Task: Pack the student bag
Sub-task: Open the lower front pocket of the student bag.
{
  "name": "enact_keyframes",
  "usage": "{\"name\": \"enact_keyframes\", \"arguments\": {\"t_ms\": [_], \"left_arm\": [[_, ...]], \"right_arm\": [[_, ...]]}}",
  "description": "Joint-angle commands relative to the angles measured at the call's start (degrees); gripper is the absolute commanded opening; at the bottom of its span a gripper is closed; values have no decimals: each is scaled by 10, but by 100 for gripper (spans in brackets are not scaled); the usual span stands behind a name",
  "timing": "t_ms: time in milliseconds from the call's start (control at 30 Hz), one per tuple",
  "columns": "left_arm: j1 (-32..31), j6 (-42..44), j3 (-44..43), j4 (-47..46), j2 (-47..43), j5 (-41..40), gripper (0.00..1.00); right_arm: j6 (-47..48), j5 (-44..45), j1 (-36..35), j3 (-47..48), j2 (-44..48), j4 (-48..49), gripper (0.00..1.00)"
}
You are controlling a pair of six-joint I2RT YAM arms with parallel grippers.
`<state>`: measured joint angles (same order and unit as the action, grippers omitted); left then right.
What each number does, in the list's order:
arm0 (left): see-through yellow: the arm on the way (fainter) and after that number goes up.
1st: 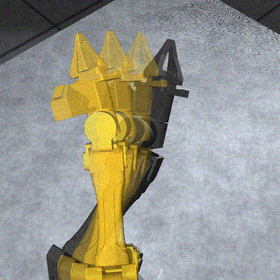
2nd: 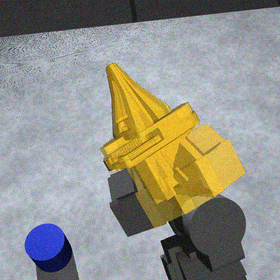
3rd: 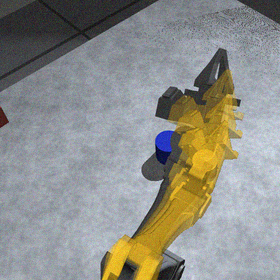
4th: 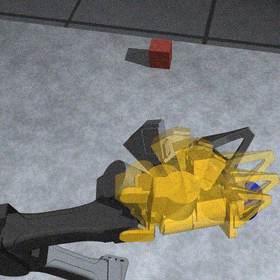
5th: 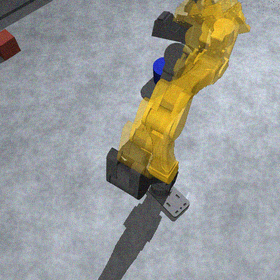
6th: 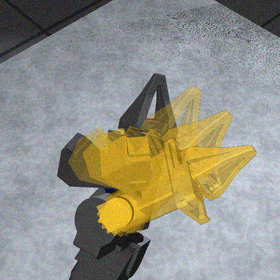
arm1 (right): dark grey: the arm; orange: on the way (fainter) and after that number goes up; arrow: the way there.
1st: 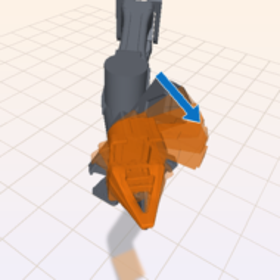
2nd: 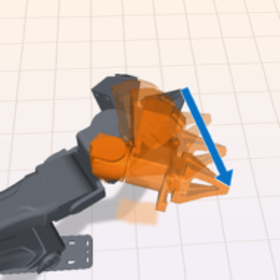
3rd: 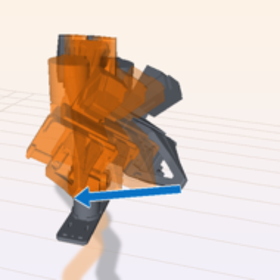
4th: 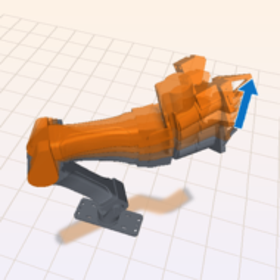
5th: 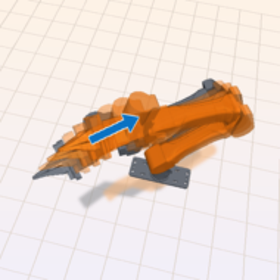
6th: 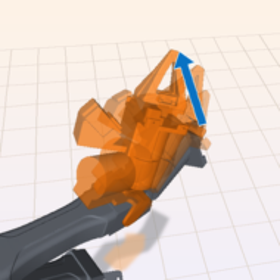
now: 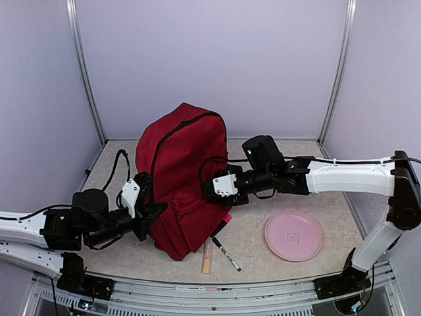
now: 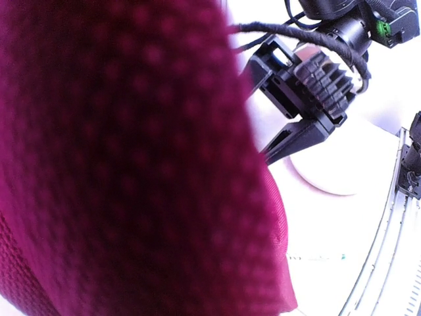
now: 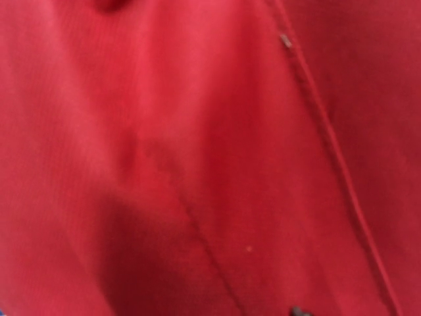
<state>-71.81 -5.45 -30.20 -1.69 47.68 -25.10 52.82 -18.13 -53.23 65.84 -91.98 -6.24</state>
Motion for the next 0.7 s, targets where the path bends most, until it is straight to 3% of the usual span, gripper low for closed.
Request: {"name": "enact_keyframes", "arguments": {"t_ms": [0,100,233,433,667], "left_arm": [[-1,14,-26,-51,-11,-17,0],[2,11,-23,-53,-13,-17,0],[5,11,-24,-54,-10,-10,0],[5,7,-23,-57,-6,-7,0],[6,11,-26,-53,-8,-2,0]], "right_arm": [[-24,13,-1,-17,53,9,59],[-20,-22,-1,-63,103,17,59],[-5,13,-5,-128,130,38,57],[17,53,-15,-108,90,5,54],[63,77,-16,-75,55,77,55]]}}
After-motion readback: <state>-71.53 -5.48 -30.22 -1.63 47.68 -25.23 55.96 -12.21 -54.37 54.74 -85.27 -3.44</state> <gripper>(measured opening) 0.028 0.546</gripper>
